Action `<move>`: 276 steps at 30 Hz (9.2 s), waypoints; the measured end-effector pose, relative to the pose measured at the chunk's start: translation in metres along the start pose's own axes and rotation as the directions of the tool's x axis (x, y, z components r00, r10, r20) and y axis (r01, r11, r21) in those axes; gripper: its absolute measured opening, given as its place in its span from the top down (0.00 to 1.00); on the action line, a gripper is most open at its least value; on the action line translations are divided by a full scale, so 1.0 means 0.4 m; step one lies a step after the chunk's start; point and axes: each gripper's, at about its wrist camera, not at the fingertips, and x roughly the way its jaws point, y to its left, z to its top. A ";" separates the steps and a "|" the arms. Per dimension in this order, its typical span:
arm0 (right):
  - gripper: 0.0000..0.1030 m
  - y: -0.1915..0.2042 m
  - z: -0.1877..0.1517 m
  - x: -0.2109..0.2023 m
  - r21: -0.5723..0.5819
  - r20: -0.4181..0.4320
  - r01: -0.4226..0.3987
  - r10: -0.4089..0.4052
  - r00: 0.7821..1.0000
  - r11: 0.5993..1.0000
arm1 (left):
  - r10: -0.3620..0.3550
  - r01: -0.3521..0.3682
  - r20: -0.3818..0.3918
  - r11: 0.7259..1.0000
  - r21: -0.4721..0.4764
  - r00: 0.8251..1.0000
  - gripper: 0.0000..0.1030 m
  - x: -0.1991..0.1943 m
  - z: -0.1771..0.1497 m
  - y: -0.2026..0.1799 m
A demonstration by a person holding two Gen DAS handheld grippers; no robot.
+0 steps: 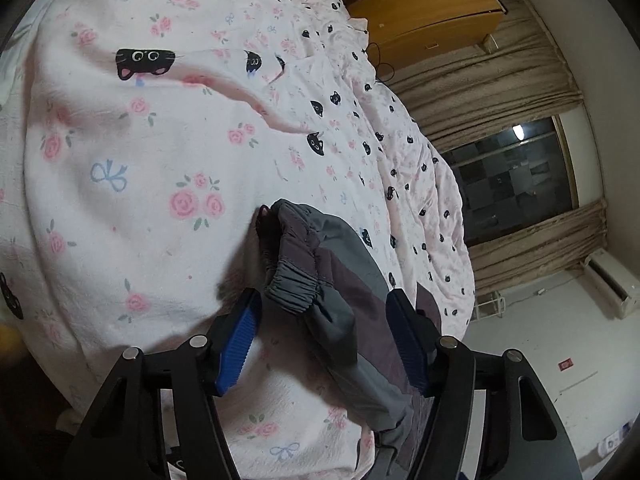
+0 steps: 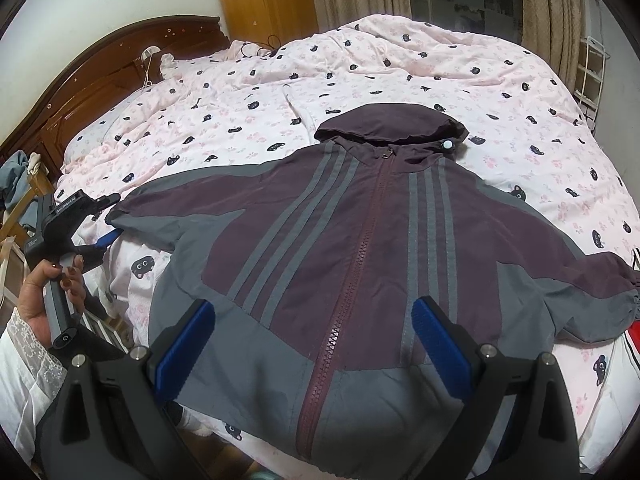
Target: Fold clothes
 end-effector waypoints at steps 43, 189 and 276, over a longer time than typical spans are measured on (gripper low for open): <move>0.03 -0.111 -0.036 -0.037 0.097 0.004 -0.017 0.016 1.000 0.995 | -0.050 -0.083 0.178 0.740 0.667 0.983 0.93 -0.063 -0.201 -0.469; 0.09 -0.847 -0.142 -0.061 0.678 -0.001 0.067 -0.090 0.996 0.732 | 0.147 0.013 -0.071 0.367 0.930 0.987 0.39 0.175 -0.649 -0.464; 0.94 0.070 0.013 0.095 -0.240 -0.101 -0.112 0.090 0.991 0.964 | 0.172 -0.324 0.281 0.647 0.690 0.944 0.38 0.059 -0.366 -0.361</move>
